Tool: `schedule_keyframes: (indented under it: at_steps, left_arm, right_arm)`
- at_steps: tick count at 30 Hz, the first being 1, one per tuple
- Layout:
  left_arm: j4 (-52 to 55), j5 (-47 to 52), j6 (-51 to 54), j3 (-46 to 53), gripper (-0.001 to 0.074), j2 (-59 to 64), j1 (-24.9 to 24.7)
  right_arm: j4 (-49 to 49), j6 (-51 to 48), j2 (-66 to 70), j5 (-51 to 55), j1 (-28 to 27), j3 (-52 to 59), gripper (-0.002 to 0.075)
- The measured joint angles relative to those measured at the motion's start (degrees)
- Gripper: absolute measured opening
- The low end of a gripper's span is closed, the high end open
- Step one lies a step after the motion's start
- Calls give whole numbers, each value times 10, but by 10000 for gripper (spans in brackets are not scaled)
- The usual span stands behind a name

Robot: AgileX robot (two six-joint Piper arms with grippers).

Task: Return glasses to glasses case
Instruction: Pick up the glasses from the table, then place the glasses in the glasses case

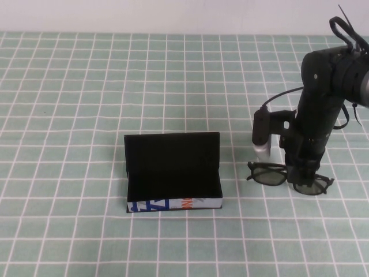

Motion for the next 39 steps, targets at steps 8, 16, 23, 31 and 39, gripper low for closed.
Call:
schedule_keyframes:
  at_steps: [8, 16, 23, 31, 39]
  left_arm:
    - [0, 0, 0, 0, -2, 0, 0]
    - [-1, 0, 0, 0, -2, 0, 0]
    - [-1, 0, 0, 0, -2, 0, 0]
    - [-2, 0, 0, 0, -2, 0, 0]
    - [-3, 0, 0, 0, -2, 0, 0]
  right_arm:
    - [65, 13, -19, 15, 0, -67, 7]
    - [142, 27, -57, 19, 4, -103, 6]
    - [139, 29, -83, 21, 55, -103, 6]
    - [82, 30, -84, 23, 169, -103, 6]
    - [73, 29, -66, 23, 199, -104, 6]
